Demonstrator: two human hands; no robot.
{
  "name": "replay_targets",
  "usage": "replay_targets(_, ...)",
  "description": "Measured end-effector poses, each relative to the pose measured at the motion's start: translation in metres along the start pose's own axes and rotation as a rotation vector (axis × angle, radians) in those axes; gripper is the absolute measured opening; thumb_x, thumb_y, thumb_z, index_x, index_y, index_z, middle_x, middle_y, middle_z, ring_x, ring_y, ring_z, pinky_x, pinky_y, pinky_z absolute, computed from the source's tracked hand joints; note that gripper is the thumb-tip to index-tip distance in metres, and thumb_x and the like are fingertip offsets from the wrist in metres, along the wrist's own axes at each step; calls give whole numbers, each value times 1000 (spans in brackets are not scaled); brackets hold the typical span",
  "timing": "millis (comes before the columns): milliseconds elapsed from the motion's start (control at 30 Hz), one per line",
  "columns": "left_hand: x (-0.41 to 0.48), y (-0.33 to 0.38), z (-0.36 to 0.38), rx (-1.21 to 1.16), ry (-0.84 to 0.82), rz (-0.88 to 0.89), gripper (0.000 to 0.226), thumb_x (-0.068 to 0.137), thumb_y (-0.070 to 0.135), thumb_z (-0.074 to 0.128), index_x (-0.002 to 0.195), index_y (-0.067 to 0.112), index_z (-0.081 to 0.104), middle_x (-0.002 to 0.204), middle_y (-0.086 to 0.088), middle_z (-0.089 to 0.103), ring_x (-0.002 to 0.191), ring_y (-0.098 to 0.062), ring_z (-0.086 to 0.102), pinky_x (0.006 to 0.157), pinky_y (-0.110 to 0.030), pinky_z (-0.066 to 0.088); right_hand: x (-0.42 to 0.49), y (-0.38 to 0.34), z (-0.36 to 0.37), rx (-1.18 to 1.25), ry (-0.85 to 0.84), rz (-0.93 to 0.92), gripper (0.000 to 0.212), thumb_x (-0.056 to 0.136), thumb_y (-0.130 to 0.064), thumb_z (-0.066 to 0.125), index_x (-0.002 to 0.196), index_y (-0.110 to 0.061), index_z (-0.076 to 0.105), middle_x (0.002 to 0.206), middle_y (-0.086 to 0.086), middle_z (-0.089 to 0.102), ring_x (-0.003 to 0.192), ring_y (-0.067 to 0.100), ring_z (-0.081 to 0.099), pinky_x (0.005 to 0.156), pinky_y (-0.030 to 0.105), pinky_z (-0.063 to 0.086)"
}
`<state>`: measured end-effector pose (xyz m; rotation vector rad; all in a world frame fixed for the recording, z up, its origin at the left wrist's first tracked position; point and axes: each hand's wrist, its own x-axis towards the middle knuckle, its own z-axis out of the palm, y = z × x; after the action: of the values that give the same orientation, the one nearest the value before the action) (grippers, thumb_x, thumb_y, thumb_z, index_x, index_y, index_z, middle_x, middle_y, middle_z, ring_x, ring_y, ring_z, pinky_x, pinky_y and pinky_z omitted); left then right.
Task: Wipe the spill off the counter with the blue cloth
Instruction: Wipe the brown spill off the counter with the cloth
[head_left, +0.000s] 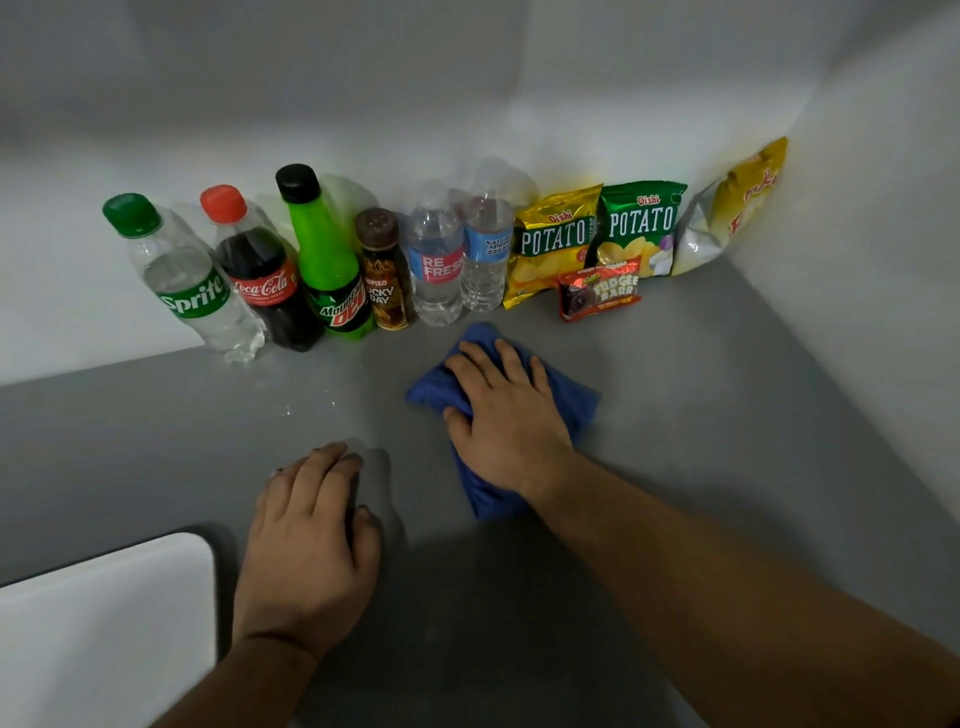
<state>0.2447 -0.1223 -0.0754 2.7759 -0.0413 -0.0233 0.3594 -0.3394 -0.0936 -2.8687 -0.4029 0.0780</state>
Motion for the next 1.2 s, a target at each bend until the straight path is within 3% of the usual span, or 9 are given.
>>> replay_targets(133, 0, 2, -1, 4, -13, -7, 58, 89, 38, 44, 141, 15, 53, 148, -8, 53, 136, -31, 45, 115, -56, 38, 27, 6, -4, 41, 9, -17, 63, 96, -48, 49, 151, -22, 35, 169, -2, 26, 156, 32, 14, 125, 58, 8)
replay_targets(300, 1, 3, -3, 10, -19, -7, 59, 88, 40, 42, 139, 13, 54, 147, -9, 53, 135, -33, 46, 114, -55, 39, 21, 10, -3, 11, 29, -5, 65, 98, -52, 41, 156, -23, 32, 170, 0, 26, 157, 30, 14, 126, 56, 7)
replay_targets(500, 1, 3, -2, 4, 11, 15, 57, 87, 35, 47, 138, 11, 56, 146, -10, 54, 132, -35, 48, 113, -56, 40, -41, 35, -4, 6, 145, 208, 62, 100, -50, 37, 156, -25, 35, 169, 2, 28, 156, 31, 19, 126, 57, 14)
replay_targets(633, 1, 3, 0, 1, 35, 23, 59, 85, 36, 45, 135, 9, 58, 144, -13, 56, 129, -40, 50, 111, -58, 41, -68, 18, 10, 3, 112, 128, 63, 99, -56, 36, 156, -28, 35, 168, 0, 29, 157, 33, 17, 124, 61, 15)
replay_targets(767, 2, 3, -1, 27, 16, 30, 63, 85, 41, 40, 137, 9, 58, 146, -14, 55, 130, -42, 51, 111, -61, 40, -43, 43, -5, -19, 98, 76, 63, 102, -56, 36, 158, -28, 36, 168, -1, 31, 156, 29, 20, 125, 57, 14)
replay_targets(900, 2, 5, -2, 30, 35, 37, 66, 83, 41, 40, 135, 6, 60, 144, -18, 56, 128, -46, 52, 110, -63, 41, -42, 81, -19, -58, 35, 281, 64, 105, -58, 28, 163, -33, 19, 173, -4, 13, 159, 26, 7, 127, 53, 8)
replay_targets(1000, 1, 5, 3, 25, 94, 44, 66, 80, 39, 40, 131, 2, 63, 141, -22, 58, 123, -51, 56, 106, -65, 43, -74, 82, -16, -4, 95, 410, 65, 103, -63, 25, 162, -36, 18, 174, -6, 8, 159, 27, 3, 127, 55, 5)
replay_targets(1200, -3, 11, 1, 13, 136, 62, 67, 80, 37, 38, 127, -2, 64, 137, -26, 60, 119, -54, 57, 103, -65, 45, -88, 45, 0, -5, 2, 271, 68, 99, -68, 18, 161, -39, 15, 173, -10, 7, 159, 26, -8, 126, 58, -3)
